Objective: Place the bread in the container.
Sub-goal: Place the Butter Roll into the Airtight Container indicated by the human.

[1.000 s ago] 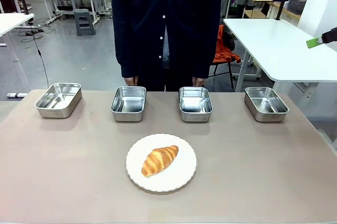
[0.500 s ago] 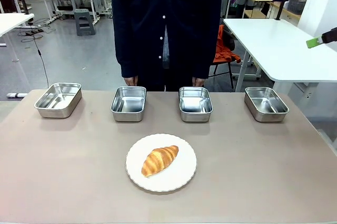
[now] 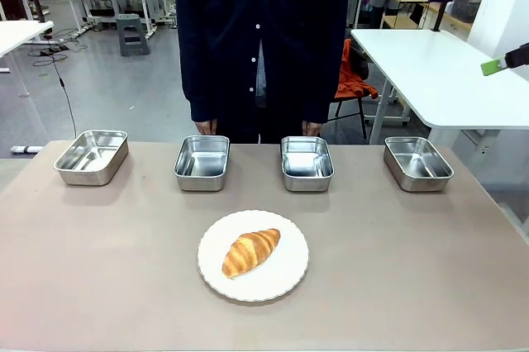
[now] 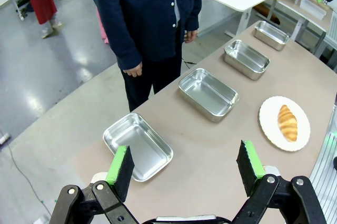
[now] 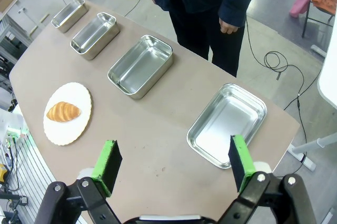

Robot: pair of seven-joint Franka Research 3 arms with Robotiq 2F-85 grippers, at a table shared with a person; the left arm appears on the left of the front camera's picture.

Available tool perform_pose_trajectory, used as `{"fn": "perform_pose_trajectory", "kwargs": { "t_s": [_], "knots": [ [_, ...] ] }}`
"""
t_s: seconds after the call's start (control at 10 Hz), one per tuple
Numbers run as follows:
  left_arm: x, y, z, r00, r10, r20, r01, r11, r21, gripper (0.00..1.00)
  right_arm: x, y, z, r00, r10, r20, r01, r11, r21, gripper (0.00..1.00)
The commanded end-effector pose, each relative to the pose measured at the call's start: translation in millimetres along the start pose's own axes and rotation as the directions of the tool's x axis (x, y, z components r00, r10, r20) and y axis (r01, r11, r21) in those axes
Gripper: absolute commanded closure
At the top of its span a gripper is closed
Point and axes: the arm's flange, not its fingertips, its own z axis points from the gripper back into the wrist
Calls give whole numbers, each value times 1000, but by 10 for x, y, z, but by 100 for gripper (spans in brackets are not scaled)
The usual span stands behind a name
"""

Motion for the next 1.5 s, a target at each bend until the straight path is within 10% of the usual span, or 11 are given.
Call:
{"fn": "perform_pose_trajectory", "kwargs": {
  "t_s": [0.0, 1.4],
  "knots": [
    [-12, 2, 16, 1000, -3, 10, 3, 1000, -6, 0, 14, -3, -11, 1000, 3, 13, -3, 1000, 3, 0],
    [-12, 2, 16, 1000, -3, 10, 3, 1000, -6, 0, 14, -3, -11, 1000, 3, 13, -3, 1000, 3, 0]
  ]
}}
